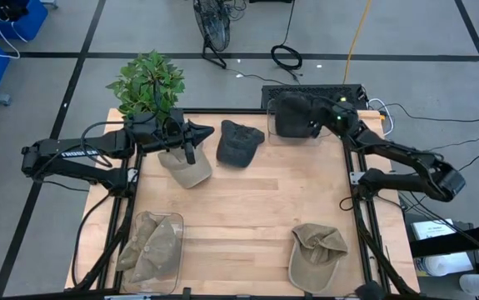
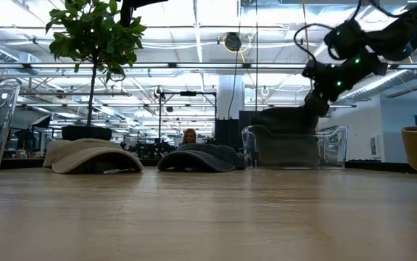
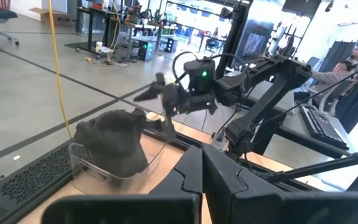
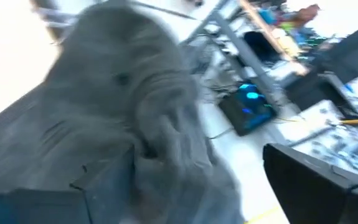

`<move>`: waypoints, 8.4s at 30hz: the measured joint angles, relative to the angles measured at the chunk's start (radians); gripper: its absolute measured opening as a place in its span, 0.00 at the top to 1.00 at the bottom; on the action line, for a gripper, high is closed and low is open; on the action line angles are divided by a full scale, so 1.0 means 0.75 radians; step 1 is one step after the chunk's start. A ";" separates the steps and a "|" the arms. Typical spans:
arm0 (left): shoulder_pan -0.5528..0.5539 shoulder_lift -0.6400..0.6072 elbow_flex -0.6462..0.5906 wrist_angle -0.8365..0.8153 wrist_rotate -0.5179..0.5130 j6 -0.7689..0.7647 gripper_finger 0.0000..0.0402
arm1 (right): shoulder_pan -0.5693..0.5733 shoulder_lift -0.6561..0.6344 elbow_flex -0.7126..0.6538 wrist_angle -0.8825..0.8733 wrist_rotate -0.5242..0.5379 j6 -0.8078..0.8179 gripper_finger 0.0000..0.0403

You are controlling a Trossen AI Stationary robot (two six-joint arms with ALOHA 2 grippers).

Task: Pick & Place hat
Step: Put the black cap into the top transparent bin, then put the brown cap into the bottom transparent bin

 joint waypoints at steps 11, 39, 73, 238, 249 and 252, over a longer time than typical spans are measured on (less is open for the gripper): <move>0.004 0.000 0.000 -0.040 0.000 0.067 0.97 | 0.010 -0.256 0.000 -0.035 0.026 0.386 0.11; 0.003 -0.001 0.001 -0.500 0.125 0.072 0.27 | 1.034 -0.086 0.132 0.332 -0.062 1.164 0.96; -0.047 0.039 -0.097 -1.696 -0.036 -1.074 0.30 | 1.225 0.169 0.182 0.375 0.073 1.330 1.00; -1.316 0.347 0.939 -2.167 0.036 -1.309 0.98 | 1.792 0.351 0.163 0.461 0.387 1.614 1.00; -1.385 0.430 0.923 -2.166 -0.023 -1.463 0.98 | 1.792 0.424 0.163 0.586 0.387 1.615 1.00; -1.385 0.524 0.923 -2.166 -0.015 -1.496 0.98 | 1.792 0.424 0.163 0.586 0.387 1.615 1.00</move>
